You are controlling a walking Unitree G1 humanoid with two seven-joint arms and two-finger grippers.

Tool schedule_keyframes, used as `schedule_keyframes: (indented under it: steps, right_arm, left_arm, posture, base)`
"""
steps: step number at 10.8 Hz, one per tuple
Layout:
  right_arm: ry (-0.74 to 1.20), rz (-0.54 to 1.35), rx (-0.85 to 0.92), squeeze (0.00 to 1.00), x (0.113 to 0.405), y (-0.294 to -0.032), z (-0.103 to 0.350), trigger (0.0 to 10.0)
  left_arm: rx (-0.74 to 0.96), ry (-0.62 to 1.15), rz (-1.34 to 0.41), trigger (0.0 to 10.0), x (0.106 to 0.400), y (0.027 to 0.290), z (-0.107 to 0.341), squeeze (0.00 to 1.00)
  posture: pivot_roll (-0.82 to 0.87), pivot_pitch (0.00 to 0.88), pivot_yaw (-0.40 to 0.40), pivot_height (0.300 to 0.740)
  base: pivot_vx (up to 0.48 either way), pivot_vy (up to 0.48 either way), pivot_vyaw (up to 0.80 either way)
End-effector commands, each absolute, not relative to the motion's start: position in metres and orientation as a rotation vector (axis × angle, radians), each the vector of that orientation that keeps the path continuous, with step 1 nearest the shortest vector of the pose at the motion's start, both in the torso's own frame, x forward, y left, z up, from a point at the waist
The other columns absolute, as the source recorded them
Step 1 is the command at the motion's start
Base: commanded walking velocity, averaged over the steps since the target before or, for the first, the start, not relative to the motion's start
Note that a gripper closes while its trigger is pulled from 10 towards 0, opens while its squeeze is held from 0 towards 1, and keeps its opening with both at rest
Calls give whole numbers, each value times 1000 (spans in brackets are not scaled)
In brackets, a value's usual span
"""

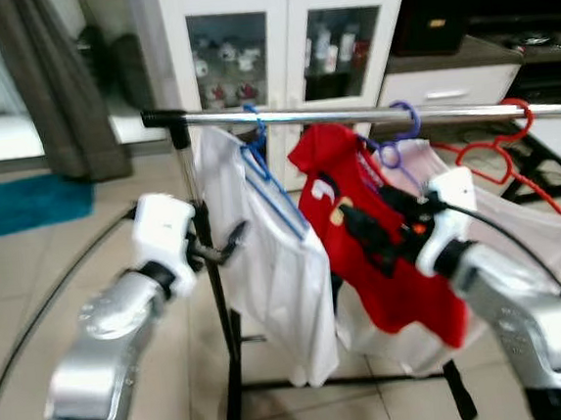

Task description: Hang hanger

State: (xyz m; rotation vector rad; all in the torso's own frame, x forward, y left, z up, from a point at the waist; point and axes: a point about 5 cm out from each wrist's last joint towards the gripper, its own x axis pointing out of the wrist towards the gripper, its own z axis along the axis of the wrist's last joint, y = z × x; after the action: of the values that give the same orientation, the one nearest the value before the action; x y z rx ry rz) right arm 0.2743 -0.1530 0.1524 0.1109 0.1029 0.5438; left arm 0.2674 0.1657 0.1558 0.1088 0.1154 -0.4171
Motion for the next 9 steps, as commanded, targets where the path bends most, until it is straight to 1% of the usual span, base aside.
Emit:
schedule_keyframes:
  steps: [1,2,4,5,6,7,9]
  right_arm:
    - [100,488,89,1000,278,-161,152,10000]
    - [112,466,98,1000,279,-163,149,10000]
    - [118,436,95,1000,282,-164,146,10000]
    - [112,452,95,1000,282,-163,146,10000]
    - [142,535,72,1000,278,-156,141,10000]
    - [159,564,67,1000,276,-152,139,10000]
    - [155,577,53,1000,278,-147,138,10000]
  left_arm:
    - [128,113,-428,10000,267,160,156,0]
    - [163,110,-407,10000,270,160,155,0]
    - [148,105,-390,10000,273,159,156,0]
    - [112,104,-383,10000,273,158,156,0]
    - [128,96,-397,10000,273,156,157,0]
    - [137,92,-398,10000,272,156,156,0]
    - [125,92,-374,10000,273,159,157,0]
  posture:
    - [24,0,-33,740]
    - [23,0,-34,740]
    - [22,0,-35,740]
    - [22,0,-34,740]
    - [24,0,-38,740]
    - [24,0,-38,740]
    - [24,0,-38,740]
  base:
    - [0,0,0]
    - [0,-480,0]
    - [0,-480,800]
    - [0,0,0]
    - [0,0,0]
    - [0,0,800]
    - [315,0,800]
